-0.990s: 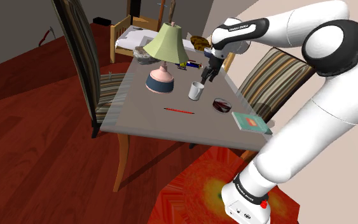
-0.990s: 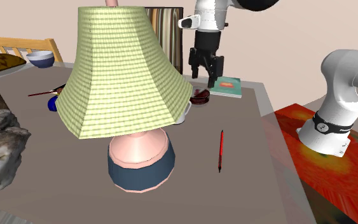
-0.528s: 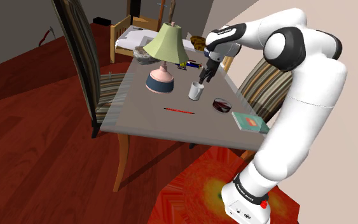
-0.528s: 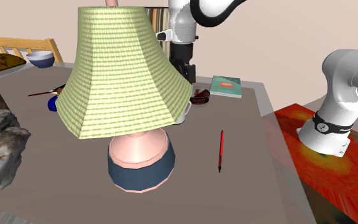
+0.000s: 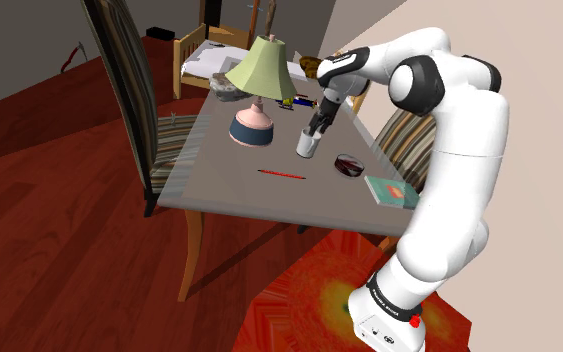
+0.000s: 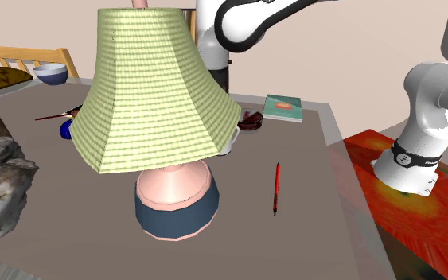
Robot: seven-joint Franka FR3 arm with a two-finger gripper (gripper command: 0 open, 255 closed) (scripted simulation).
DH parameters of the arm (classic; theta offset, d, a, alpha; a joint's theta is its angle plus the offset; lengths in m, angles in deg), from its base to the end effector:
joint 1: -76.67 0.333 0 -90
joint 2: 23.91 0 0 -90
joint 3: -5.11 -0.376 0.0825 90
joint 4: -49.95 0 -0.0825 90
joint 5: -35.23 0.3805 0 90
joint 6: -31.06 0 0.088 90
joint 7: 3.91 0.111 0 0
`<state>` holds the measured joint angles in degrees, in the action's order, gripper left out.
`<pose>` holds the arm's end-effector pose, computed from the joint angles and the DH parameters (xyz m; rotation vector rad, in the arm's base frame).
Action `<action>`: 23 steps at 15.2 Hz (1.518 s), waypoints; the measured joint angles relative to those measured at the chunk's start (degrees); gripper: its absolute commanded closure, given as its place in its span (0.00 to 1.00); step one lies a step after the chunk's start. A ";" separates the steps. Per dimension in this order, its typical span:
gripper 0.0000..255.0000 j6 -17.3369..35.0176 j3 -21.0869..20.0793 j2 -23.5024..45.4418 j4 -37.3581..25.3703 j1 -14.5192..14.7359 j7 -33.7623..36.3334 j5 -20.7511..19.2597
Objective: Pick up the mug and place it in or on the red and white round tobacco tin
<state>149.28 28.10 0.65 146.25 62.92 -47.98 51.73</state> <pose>0.5770 -0.3645 0.4204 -3.0683 -0.0340 -0.0826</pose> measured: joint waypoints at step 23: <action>1.00 0.87 -0.19 0.70 0.23 -0.08 -0.20 0.36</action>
<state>150.15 27.90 1.35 146.48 62.85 -48.18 52.08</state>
